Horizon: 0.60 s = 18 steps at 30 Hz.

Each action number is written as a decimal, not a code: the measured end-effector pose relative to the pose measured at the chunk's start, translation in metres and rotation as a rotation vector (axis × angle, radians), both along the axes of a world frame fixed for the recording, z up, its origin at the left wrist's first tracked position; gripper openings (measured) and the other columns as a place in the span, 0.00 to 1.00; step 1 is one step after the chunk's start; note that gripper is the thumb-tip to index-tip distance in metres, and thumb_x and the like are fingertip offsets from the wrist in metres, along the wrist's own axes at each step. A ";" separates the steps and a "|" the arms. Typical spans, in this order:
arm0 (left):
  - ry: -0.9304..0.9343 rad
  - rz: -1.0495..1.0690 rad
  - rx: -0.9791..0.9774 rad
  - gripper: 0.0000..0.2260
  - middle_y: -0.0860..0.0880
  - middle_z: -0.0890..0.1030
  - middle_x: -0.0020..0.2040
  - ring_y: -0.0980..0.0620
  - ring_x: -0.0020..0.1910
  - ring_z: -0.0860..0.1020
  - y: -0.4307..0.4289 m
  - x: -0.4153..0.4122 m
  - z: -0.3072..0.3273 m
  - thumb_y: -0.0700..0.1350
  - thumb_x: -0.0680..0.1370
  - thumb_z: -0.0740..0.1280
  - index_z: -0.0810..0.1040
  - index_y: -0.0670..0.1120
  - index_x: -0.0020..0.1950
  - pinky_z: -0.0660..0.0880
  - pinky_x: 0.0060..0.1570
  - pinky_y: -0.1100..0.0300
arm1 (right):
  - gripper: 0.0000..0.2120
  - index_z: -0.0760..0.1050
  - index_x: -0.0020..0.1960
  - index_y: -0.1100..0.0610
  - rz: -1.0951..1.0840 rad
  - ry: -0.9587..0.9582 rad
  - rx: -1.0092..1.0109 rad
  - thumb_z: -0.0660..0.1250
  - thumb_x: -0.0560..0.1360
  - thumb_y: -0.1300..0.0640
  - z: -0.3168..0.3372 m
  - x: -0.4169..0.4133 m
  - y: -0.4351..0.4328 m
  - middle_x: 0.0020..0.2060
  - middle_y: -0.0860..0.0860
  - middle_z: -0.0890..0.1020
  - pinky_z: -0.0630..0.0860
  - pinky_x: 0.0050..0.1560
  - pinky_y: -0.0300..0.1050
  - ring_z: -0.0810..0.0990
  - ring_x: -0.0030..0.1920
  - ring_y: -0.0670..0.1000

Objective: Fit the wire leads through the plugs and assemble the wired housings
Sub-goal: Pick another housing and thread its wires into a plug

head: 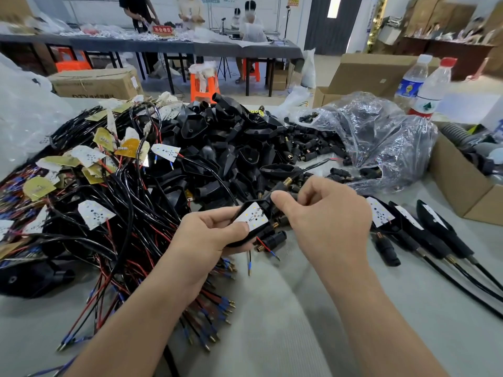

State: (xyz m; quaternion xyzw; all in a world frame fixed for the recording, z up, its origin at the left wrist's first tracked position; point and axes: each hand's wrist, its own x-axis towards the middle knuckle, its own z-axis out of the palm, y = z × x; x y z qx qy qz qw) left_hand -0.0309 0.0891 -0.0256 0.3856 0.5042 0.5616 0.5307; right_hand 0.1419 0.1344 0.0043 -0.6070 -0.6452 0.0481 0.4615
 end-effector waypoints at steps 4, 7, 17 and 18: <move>0.011 0.101 0.037 0.11 0.42 0.88 0.48 0.47 0.41 0.87 -0.001 -0.004 -0.001 0.33 0.76 0.73 0.87 0.43 0.56 0.82 0.39 0.62 | 0.19 0.82 0.57 0.47 0.257 -0.233 0.183 0.73 0.66 0.52 -0.002 -0.001 -0.002 0.64 0.45 0.80 0.61 0.73 0.51 0.71 0.69 0.53; 0.063 0.123 0.083 0.14 0.45 0.88 0.48 0.50 0.42 0.86 0.000 -0.011 0.000 0.32 0.75 0.73 0.89 0.50 0.50 0.81 0.41 0.63 | 0.19 0.82 0.59 0.50 0.355 -0.252 0.098 0.75 0.69 0.57 -0.004 -0.003 0.000 0.62 0.44 0.82 0.51 0.79 0.49 0.72 0.71 0.52; -0.172 0.135 0.094 0.11 0.41 0.87 0.52 0.45 0.50 0.87 0.003 -0.021 0.009 0.34 0.80 0.67 0.89 0.45 0.51 0.83 0.45 0.59 | 0.13 0.82 0.54 0.51 0.448 -0.200 0.207 0.74 0.72 0.62 0.001 -0.012 -0.010 0.49 0.46 0.81 0.73 0.54 0.55 0.78 0.52 0.53; -0.179 0.120 0.083 0.09 0.41 0.87 0.52 0.45 0.50 0.87 0.003 -0.022 0.009 0.37 0.80 0.68 0.88 0.44 0.51 0.83 0.44 0.59 | 0.12 0.83 0.55 0.51 0.466 -0.189 0.197 0.74 0.72 0.61 0.002 -0.010 -0.009 0.49 0.46 0.82 0.74 0.54 0.55 0.78 0.52 0.53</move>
